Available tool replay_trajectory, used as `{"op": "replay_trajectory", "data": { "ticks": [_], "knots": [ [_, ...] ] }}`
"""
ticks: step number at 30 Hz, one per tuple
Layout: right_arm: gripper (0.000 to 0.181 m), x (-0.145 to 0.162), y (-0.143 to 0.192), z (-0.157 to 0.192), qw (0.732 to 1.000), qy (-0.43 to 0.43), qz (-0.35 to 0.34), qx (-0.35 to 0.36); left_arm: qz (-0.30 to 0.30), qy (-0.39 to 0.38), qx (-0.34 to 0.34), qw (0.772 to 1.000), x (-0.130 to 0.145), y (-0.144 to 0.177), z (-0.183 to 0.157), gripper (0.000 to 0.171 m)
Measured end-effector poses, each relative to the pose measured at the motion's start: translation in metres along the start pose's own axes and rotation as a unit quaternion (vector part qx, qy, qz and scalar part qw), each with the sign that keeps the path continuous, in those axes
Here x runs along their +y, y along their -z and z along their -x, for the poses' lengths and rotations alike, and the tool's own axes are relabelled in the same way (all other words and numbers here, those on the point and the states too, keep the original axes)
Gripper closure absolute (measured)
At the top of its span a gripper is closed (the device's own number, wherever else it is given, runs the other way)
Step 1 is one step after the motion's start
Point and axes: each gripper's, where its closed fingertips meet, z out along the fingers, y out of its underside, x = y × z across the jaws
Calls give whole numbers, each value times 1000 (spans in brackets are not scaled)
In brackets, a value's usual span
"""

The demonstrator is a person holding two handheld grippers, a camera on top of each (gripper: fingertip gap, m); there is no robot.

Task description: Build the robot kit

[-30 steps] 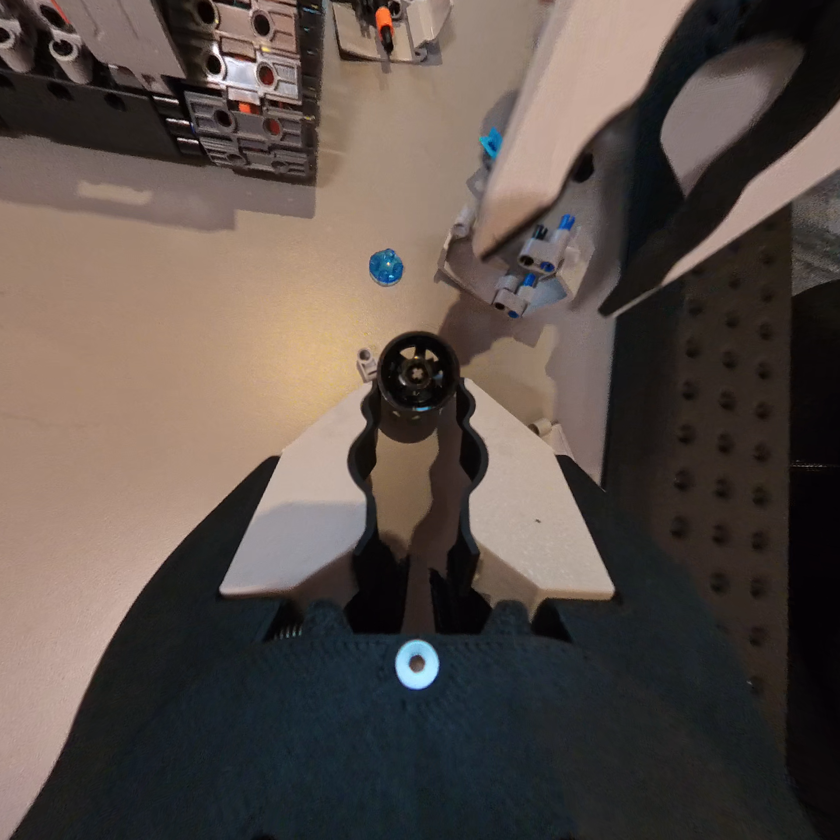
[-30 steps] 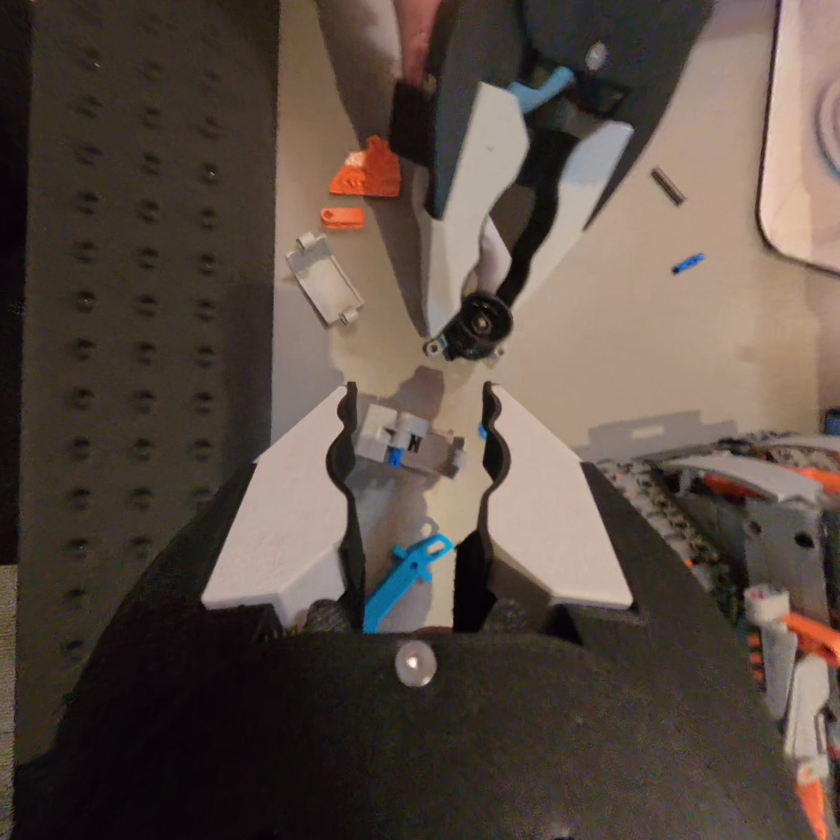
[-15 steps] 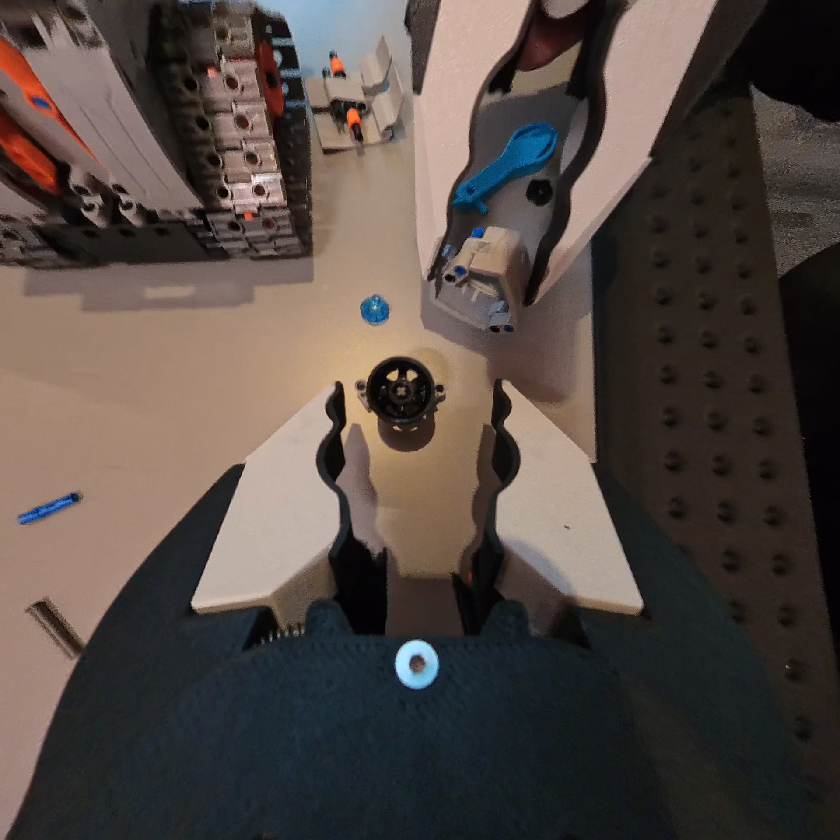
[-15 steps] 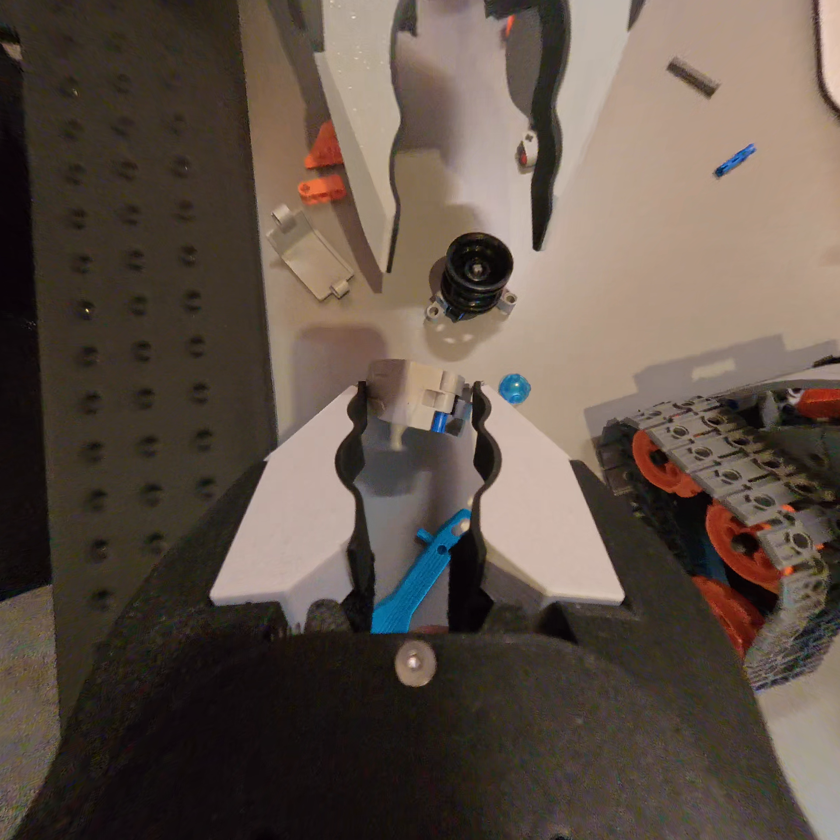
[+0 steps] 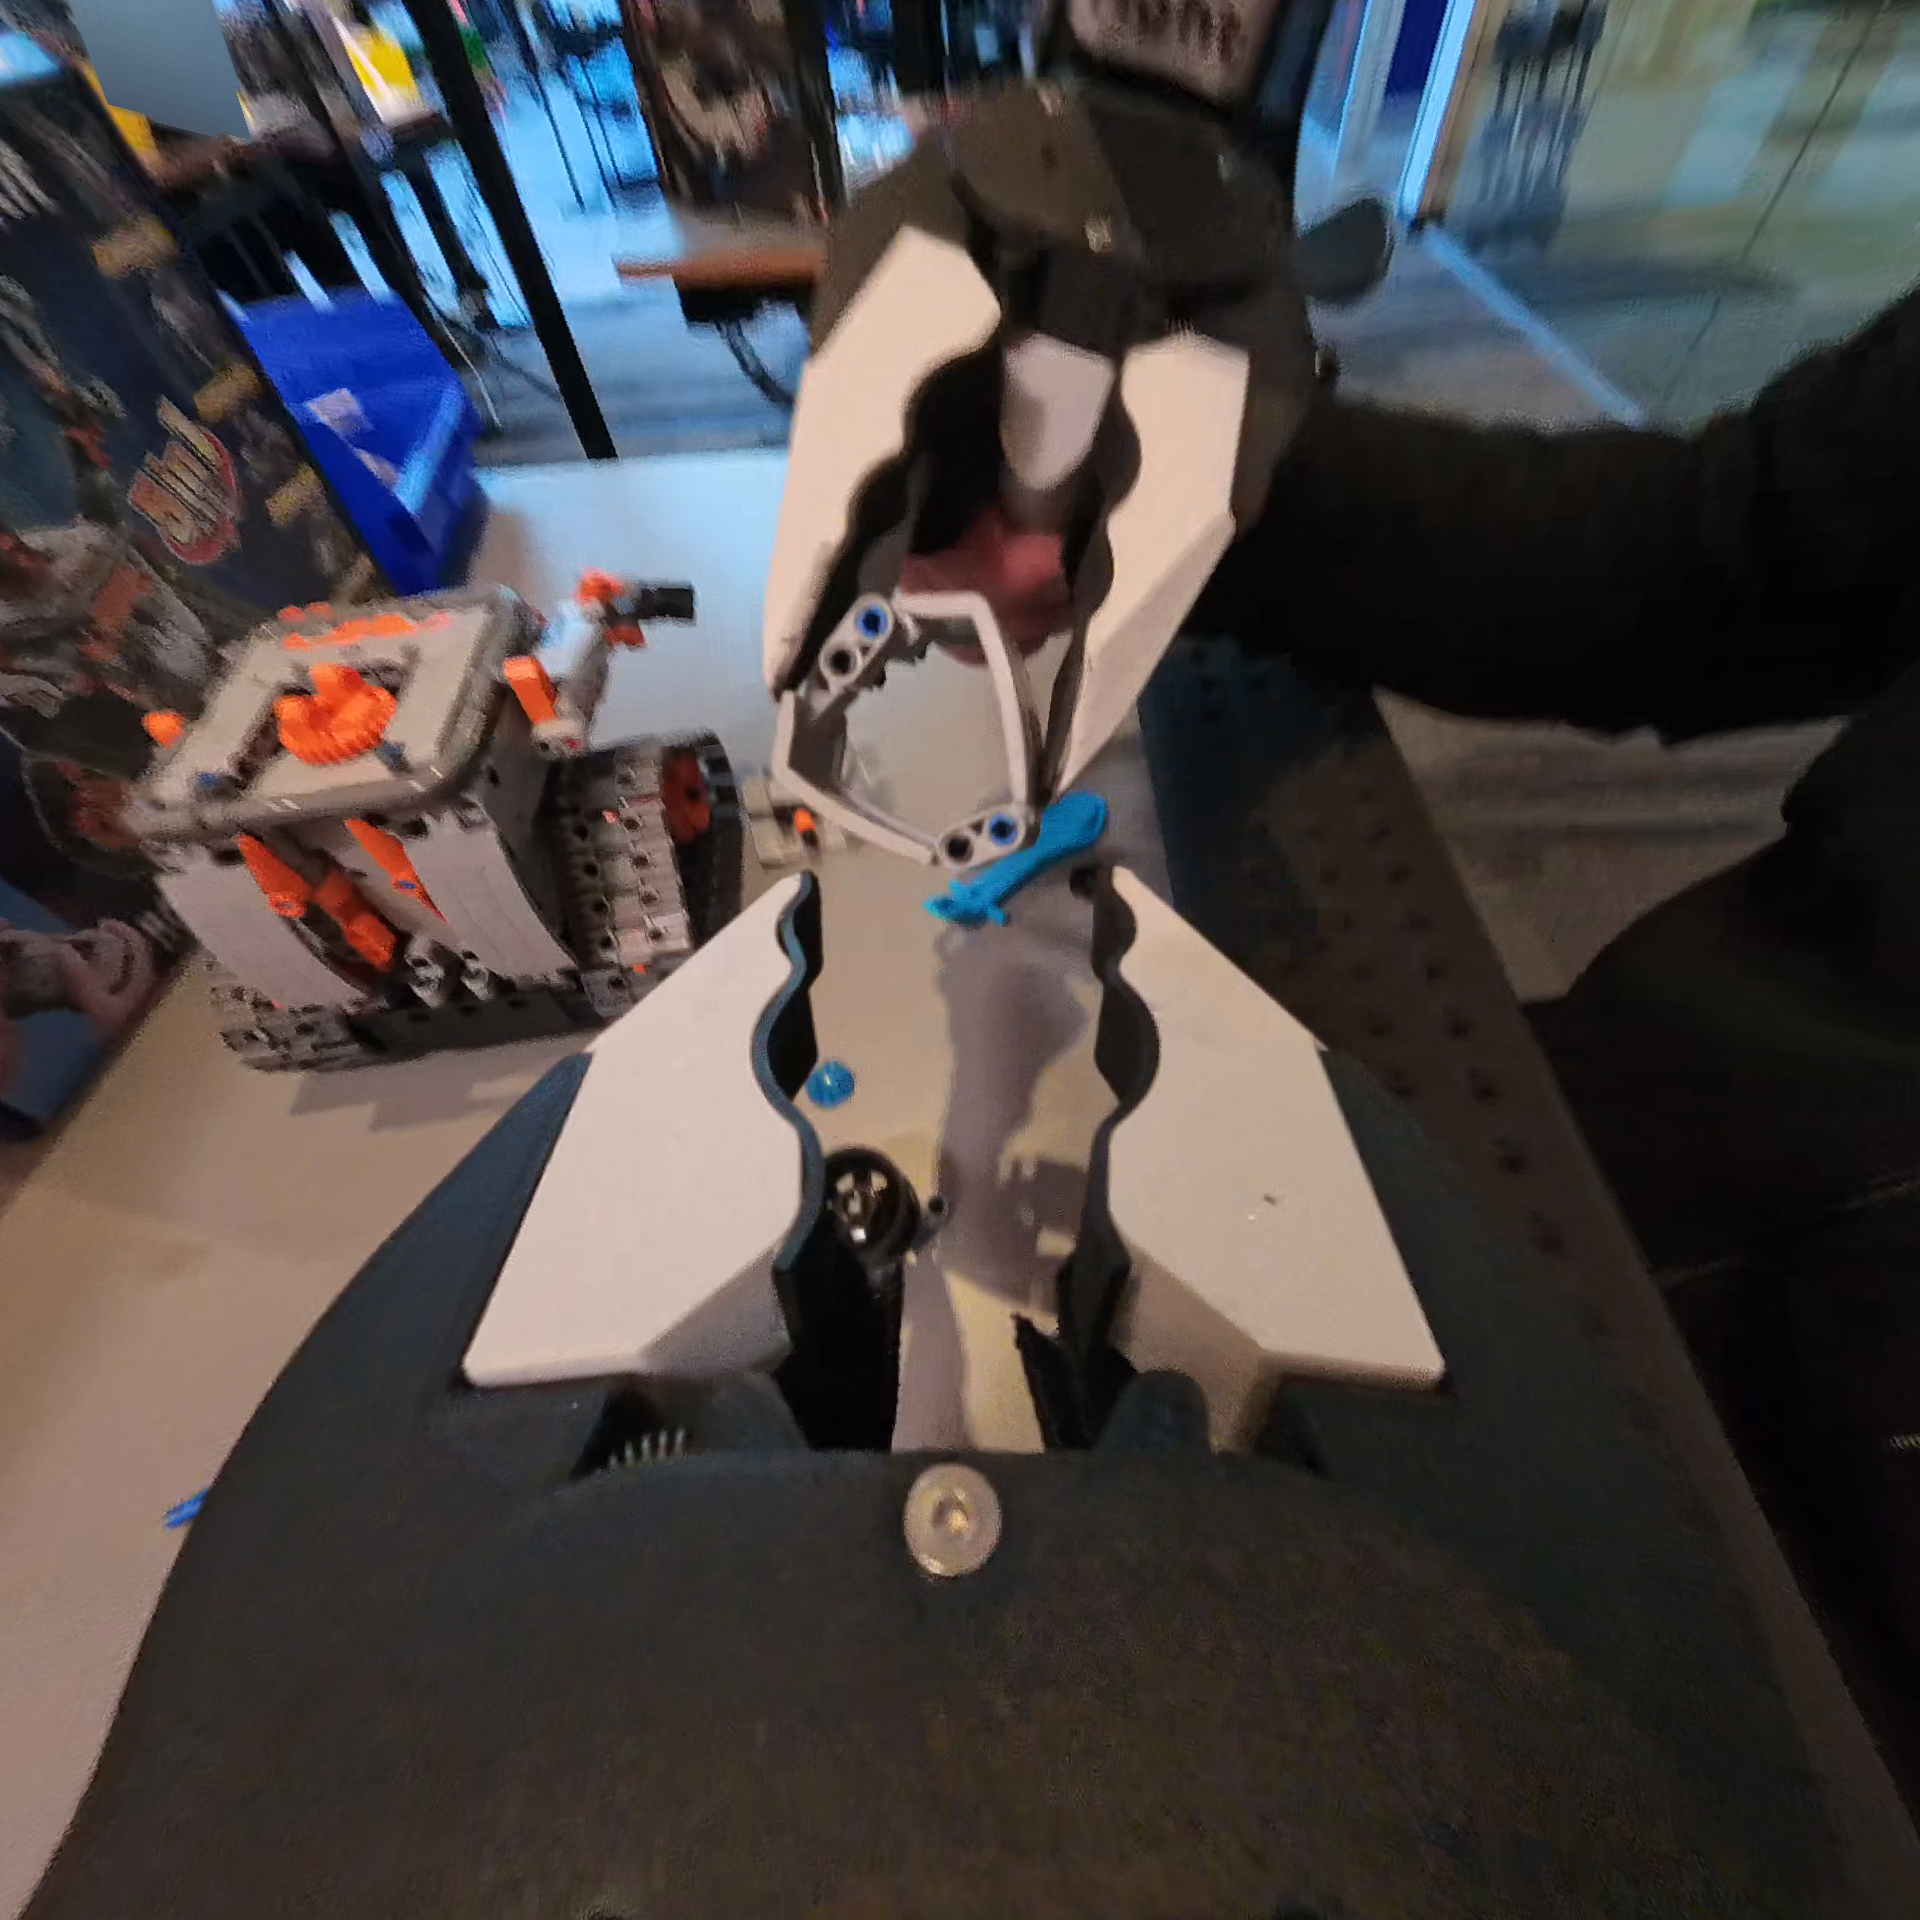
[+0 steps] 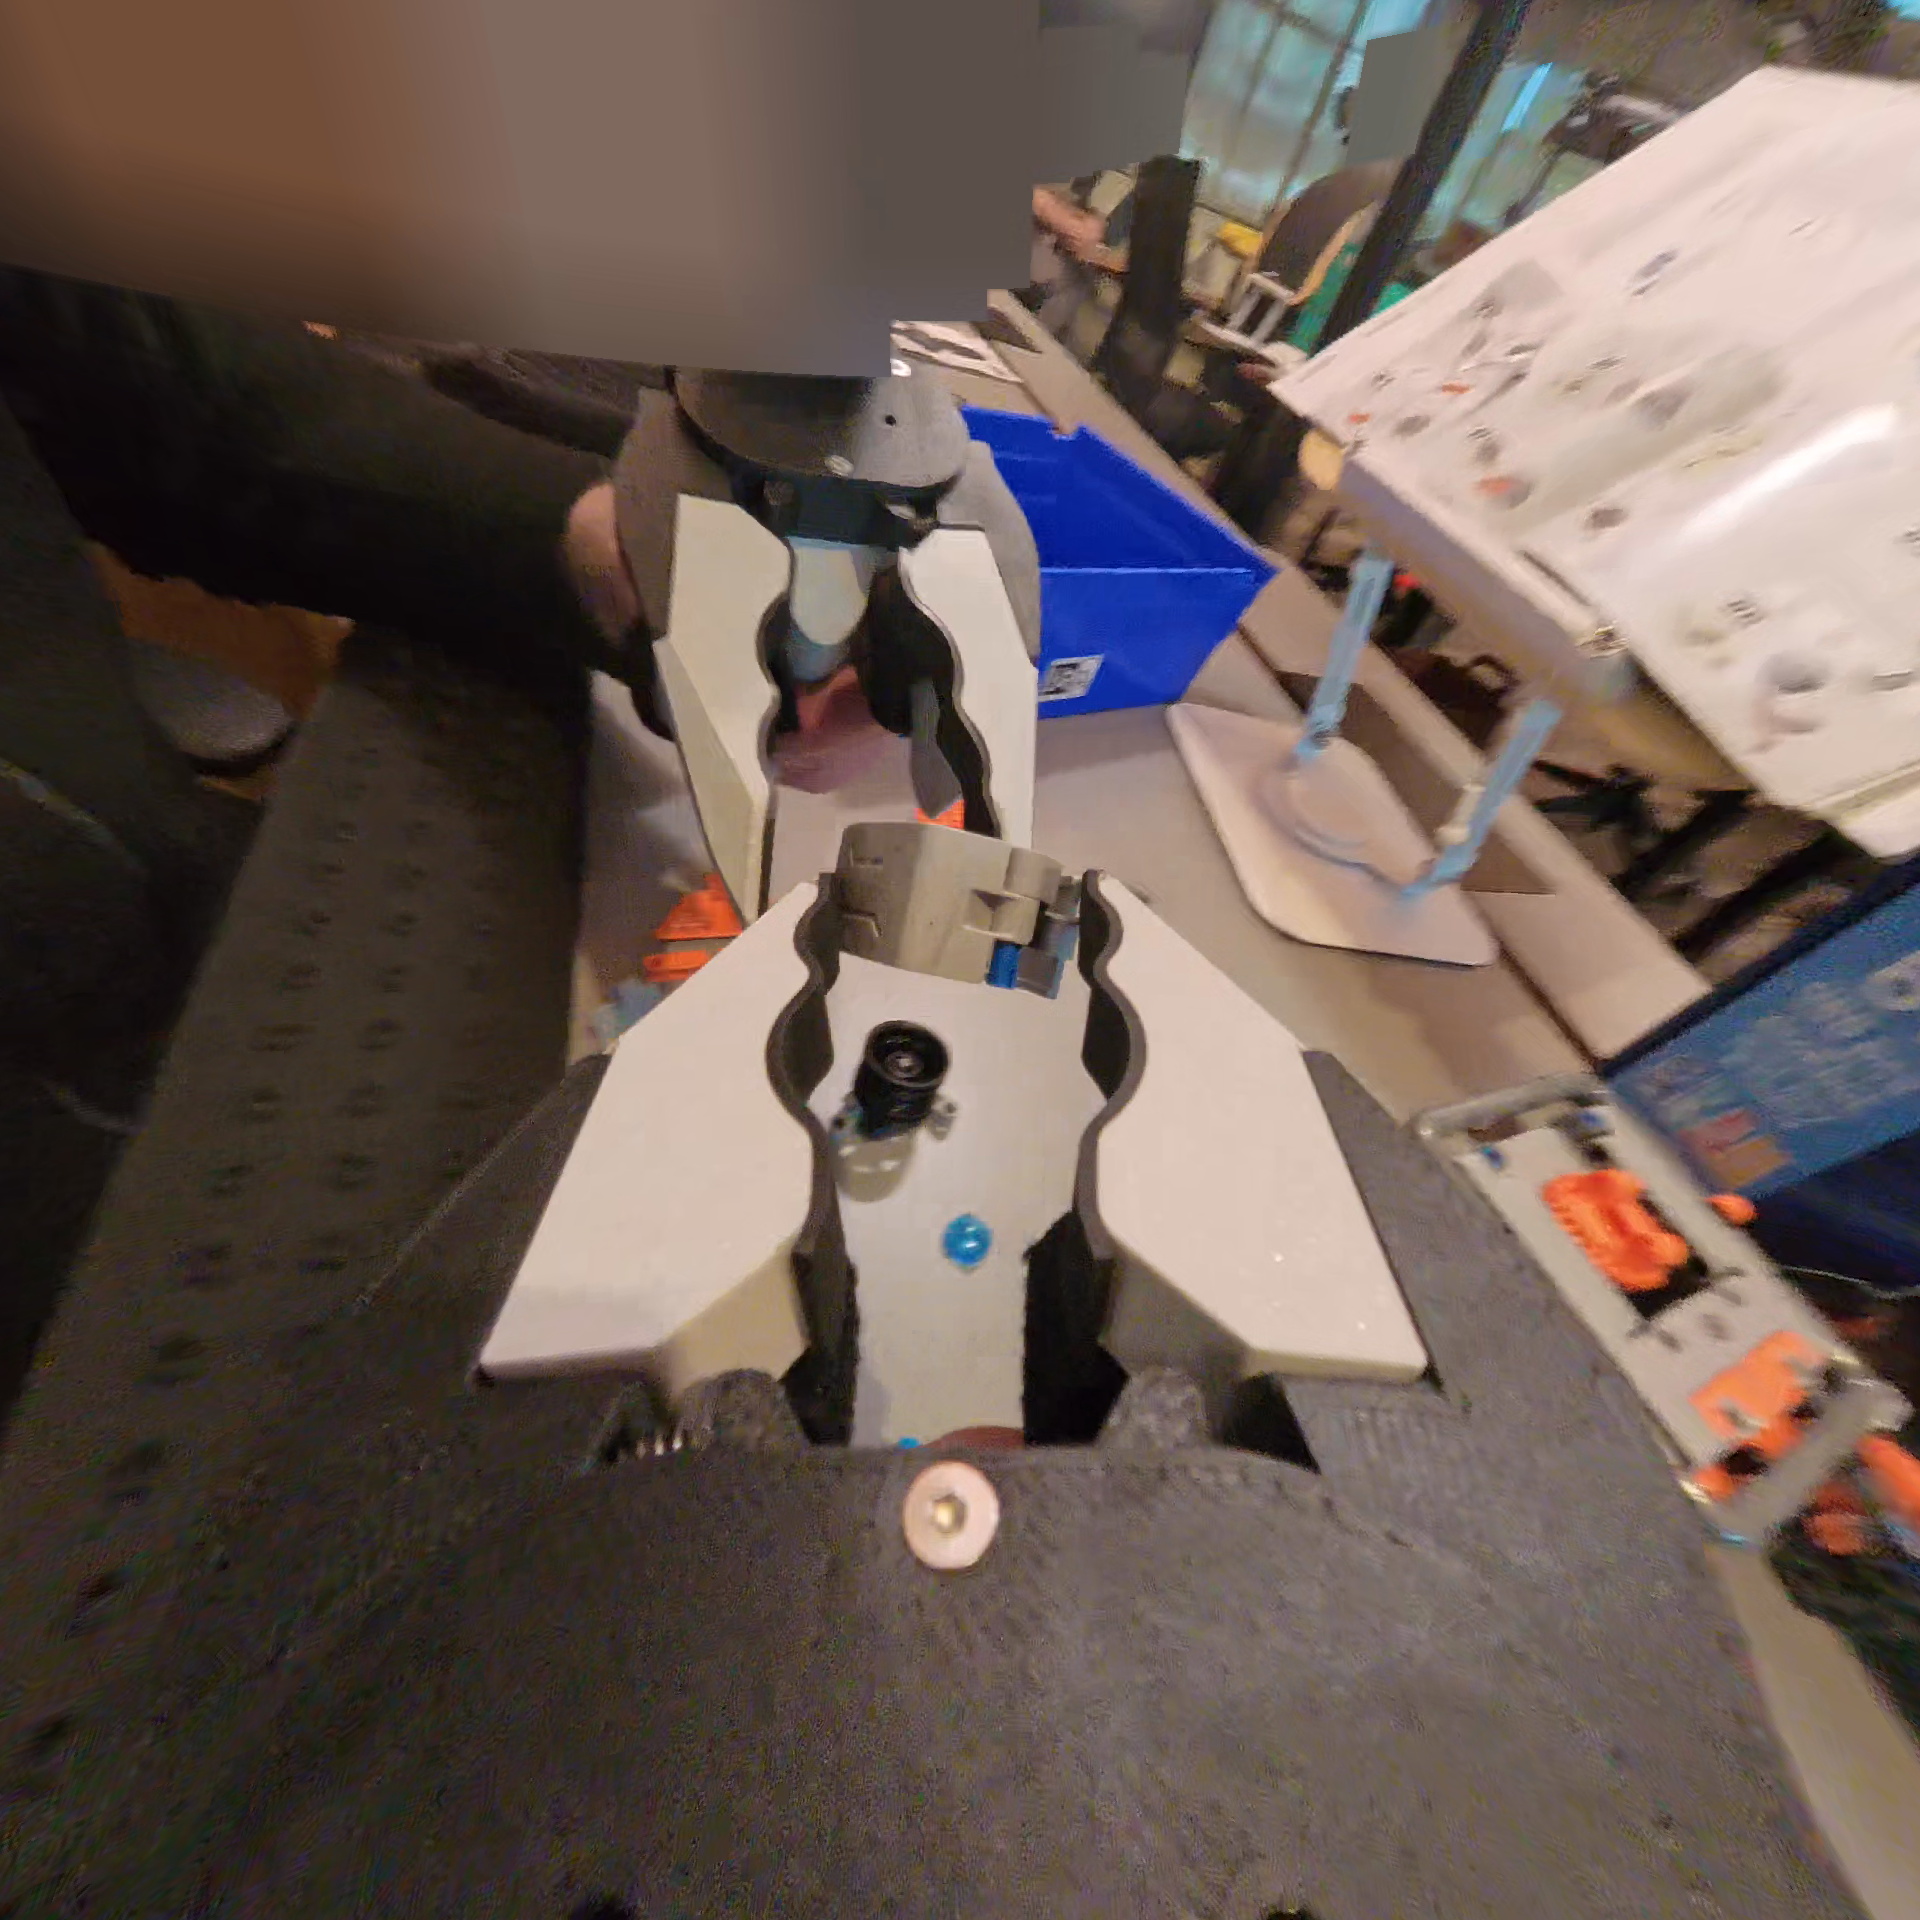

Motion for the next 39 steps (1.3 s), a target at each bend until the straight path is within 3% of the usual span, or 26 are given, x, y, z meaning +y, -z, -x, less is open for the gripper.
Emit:
{"op": "replay_trajectory", "data": {
  "ticks": [2,5,8,10,16,19,23,28,31,34,39],
  "knots": [
    [137,-6,-2,-4,999,26,5,34,-25,-22,-39,999,-10,7,8,122],
    [137,-5,-5,-11,997,19,28,70,-30,-135,-109,984,-23,17,8,129],
    [137,-9,-9,-7,997,20,28,72,24,-217,-134,967,-18,14,4,145],
    [138,-13,-12,-2,997,32,32,69,48,-220,-115,967,-9,12,2,152],
    [138,-22,-16,6,996,41,44,60,45,-211,-62,974,-10,18,-9,159],
    [123,-18,-11,2,995,24,75,60,77,-227,-82,967,-7,23,-2,160],
    [132,-20,-12,10,993,36,105,25,163,-303,-88,935,6,28,1,160],
    [147,-1,-28,19,982,46,178,-48,227,-379,-32,897,20,27,-6,161],
    [149,2,-31,19,979,36,188,-76,246,-394,-19,885,25,29,-3,161],
    [150,0,-33,15,980,50,184,-65,257,-397,-19,881,26,34,3,161],
    [150,-5,-37,5,978,113,176,14,266,-389,-37,881,24,37,19,162]
  ]
}}
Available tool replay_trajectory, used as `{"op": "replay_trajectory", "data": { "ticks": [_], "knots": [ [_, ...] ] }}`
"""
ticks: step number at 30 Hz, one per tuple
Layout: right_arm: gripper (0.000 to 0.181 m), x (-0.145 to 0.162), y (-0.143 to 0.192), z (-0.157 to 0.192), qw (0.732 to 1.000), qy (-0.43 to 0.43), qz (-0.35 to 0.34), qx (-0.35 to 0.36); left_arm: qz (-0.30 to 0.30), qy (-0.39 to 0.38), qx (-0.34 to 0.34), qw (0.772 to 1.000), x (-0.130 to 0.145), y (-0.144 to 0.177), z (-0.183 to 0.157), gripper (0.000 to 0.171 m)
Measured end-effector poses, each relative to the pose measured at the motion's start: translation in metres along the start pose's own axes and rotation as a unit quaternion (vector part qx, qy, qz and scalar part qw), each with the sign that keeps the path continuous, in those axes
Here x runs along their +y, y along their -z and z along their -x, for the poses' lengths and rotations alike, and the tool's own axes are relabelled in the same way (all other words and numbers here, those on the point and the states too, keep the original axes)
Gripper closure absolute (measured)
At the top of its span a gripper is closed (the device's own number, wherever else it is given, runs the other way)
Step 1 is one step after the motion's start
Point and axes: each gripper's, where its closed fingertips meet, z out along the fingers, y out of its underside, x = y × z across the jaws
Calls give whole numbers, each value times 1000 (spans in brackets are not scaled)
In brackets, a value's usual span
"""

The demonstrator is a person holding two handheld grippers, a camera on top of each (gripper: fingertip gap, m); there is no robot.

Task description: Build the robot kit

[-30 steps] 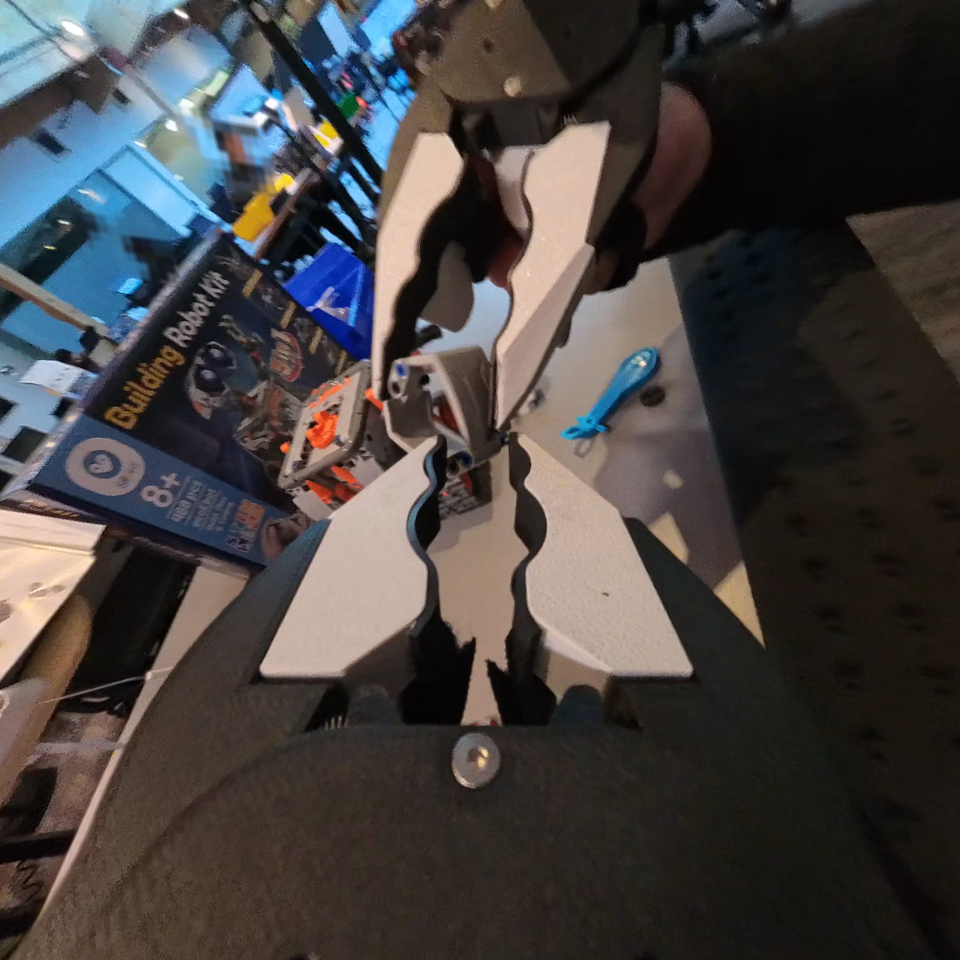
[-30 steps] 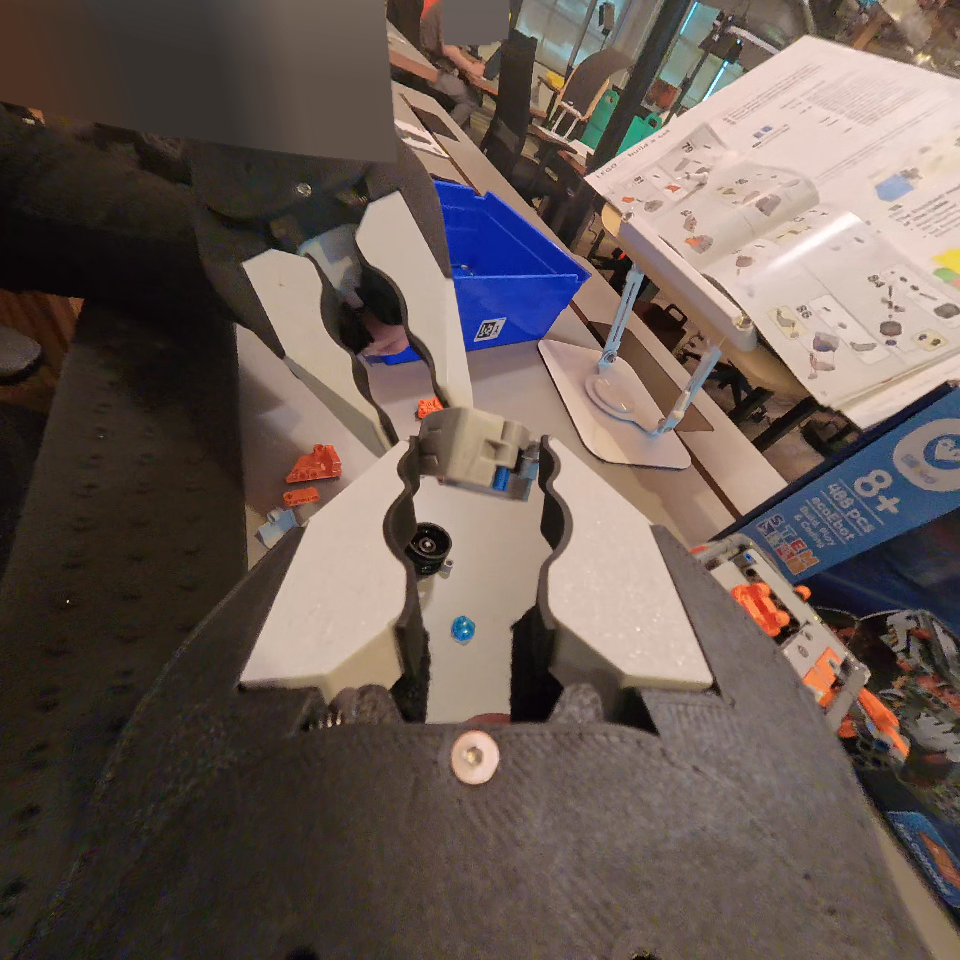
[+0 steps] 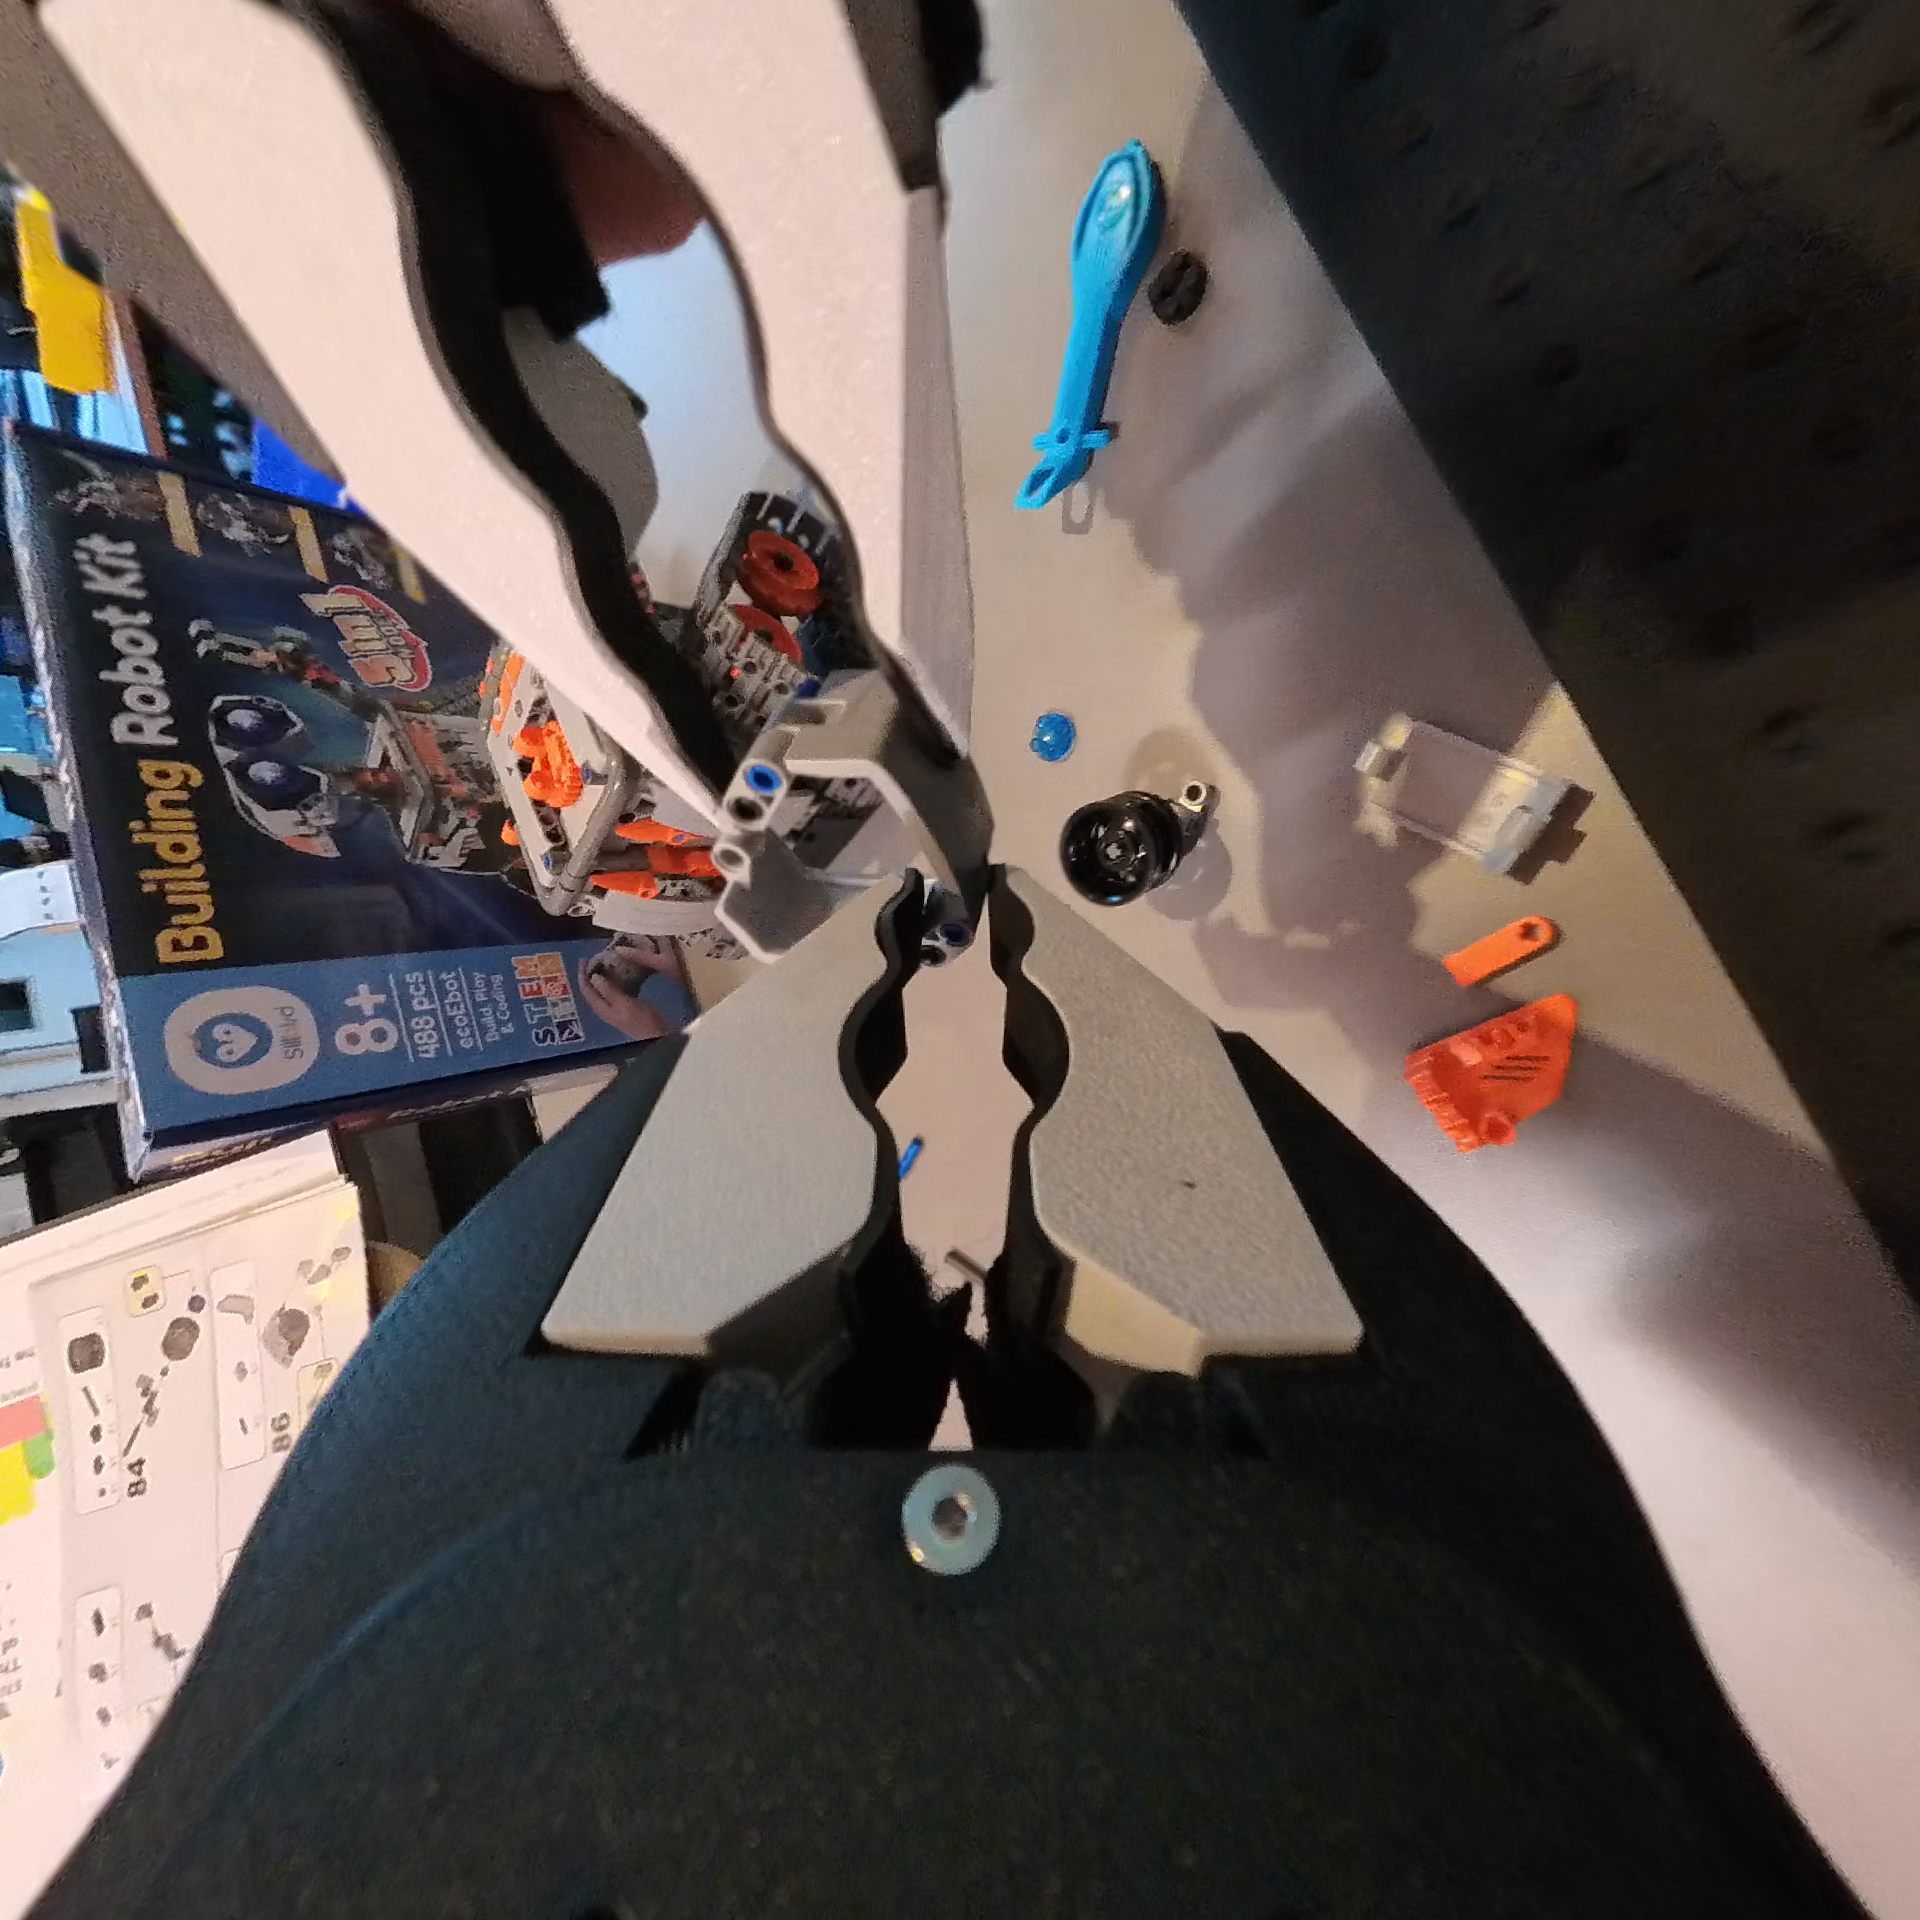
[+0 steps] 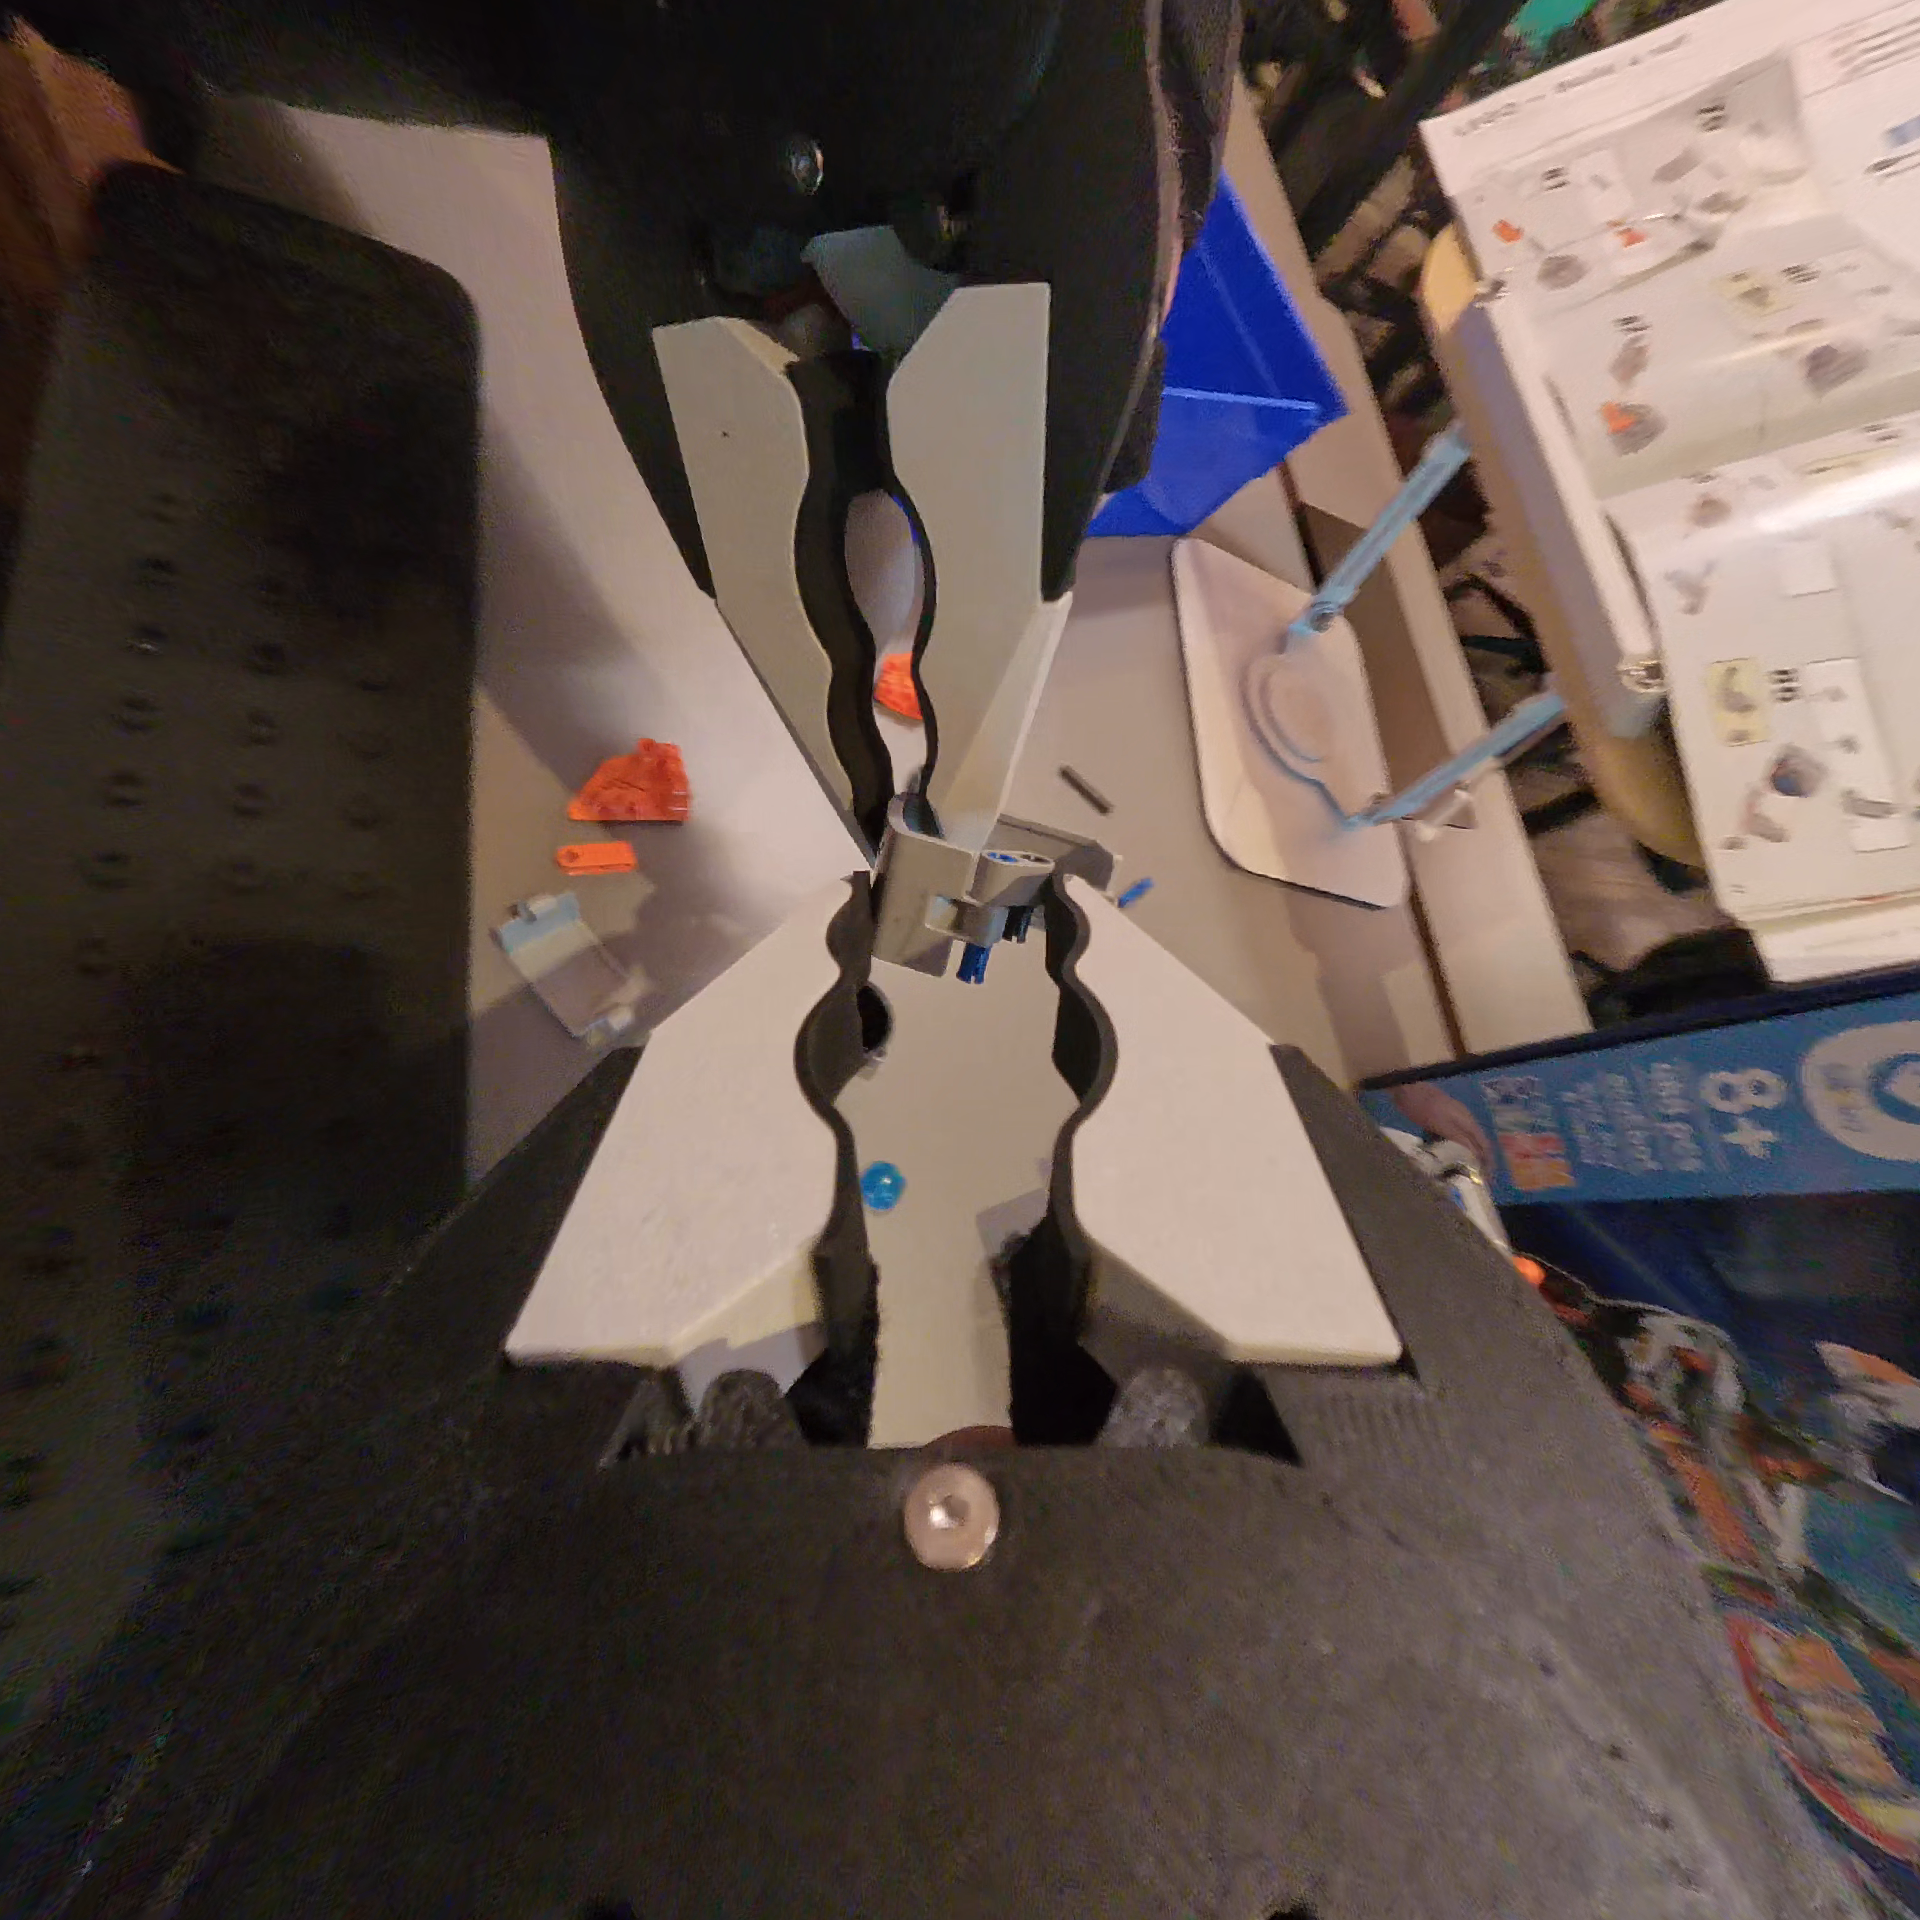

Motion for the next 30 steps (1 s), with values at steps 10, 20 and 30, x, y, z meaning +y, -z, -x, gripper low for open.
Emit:
{"op": "replay_trajectory", "data": {
  "ticks": [10,20,30],
  "knots": [
    [144,10,-1,8,999,-38,-5,6,24,-17,29,999,13,-12,-3,165],
    [152,13,-9,7,991,-65,20,-118,55,-91,82,991,7,-12,-7,167],
    [159,17,-7,15,978,-127,-15,-163,63,-82,137,985,15,-13,-7,164]
  ]
}}
